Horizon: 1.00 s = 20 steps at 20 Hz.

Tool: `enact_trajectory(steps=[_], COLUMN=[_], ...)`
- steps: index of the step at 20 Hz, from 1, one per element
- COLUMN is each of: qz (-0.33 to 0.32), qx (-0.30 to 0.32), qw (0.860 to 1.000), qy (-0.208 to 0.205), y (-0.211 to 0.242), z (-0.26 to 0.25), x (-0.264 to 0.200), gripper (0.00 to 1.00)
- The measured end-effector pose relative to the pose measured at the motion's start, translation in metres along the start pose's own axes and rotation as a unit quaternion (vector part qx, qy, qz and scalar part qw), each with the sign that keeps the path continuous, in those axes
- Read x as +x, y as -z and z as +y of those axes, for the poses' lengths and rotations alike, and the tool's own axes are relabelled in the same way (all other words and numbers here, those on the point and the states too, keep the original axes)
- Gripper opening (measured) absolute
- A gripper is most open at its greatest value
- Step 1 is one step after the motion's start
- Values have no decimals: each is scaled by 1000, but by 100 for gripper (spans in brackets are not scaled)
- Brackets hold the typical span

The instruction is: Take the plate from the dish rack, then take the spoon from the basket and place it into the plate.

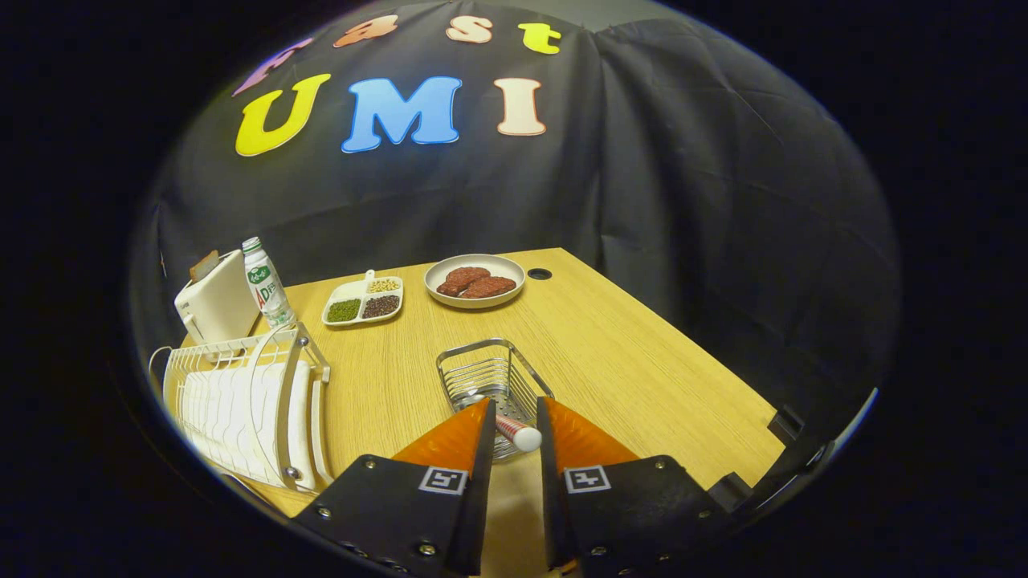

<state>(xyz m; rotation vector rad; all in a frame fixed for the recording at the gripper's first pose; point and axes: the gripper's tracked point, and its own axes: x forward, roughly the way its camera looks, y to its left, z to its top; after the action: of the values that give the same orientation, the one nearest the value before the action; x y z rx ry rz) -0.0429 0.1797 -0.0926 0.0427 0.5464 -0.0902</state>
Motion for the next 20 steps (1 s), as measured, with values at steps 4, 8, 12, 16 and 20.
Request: enact_trajectory(steps=[4, 8, 12, 16, 20], qz=[2, 1, -5, -17, -25], qx=[-40, -53, -61, -65, -75], qw=[999, 999, 998, 998, 997], qy=[-7, -8, -4, 8, 10], y=[2, 0, -10, -24, -33], z=[6, 10, 13, 14, 22], x=[-2, -6, -16, -28, -41], gripper=[12, 5, 5, 5, 5])
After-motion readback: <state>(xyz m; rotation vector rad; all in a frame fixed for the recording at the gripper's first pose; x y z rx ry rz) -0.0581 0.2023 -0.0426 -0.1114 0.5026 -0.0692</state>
